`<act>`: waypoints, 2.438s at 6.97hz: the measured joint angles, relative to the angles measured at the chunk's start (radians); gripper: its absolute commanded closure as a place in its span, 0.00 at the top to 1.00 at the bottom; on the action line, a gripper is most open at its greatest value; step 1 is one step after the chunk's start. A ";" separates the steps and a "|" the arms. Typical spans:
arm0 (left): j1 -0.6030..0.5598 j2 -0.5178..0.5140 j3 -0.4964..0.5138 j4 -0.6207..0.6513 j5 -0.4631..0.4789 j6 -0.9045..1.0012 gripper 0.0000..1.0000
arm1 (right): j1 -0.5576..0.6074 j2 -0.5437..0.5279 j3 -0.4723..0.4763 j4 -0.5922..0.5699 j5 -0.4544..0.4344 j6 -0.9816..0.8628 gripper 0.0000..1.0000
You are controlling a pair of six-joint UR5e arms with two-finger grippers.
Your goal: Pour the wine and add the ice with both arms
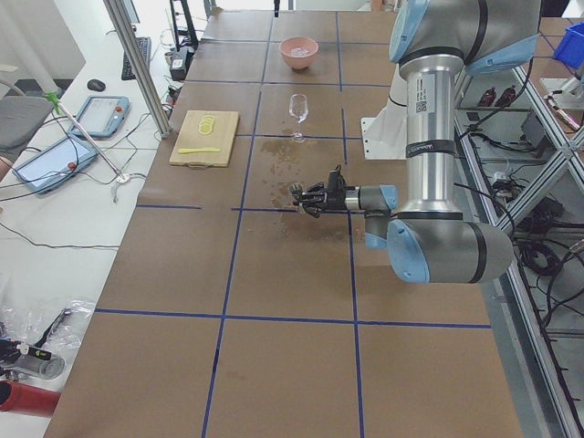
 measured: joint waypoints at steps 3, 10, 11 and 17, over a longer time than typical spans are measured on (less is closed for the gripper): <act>0.002 -0.124 -0.074 -0.017 0.062 0.257 0.00 | 0.000 0.001 0.000 0.000 0.000 0.000 1.00; -0.001 -0.484 -0.045 0.075 0.088 0.880 0.00 | -0.004 0.009 0.001 0.000 0.000 0.002 1.00; -0.006 -0.520 -0.045 0.130 0.087 0.914 0.00 | -0.005 0.009 0.002 0.000 0.000 0.002 1.00; -0.017 -0.622 -0.044 0.378 0.076 1.121 0.00 | -0.012 0.010 0.002 0.000 0.001 0.001 1.00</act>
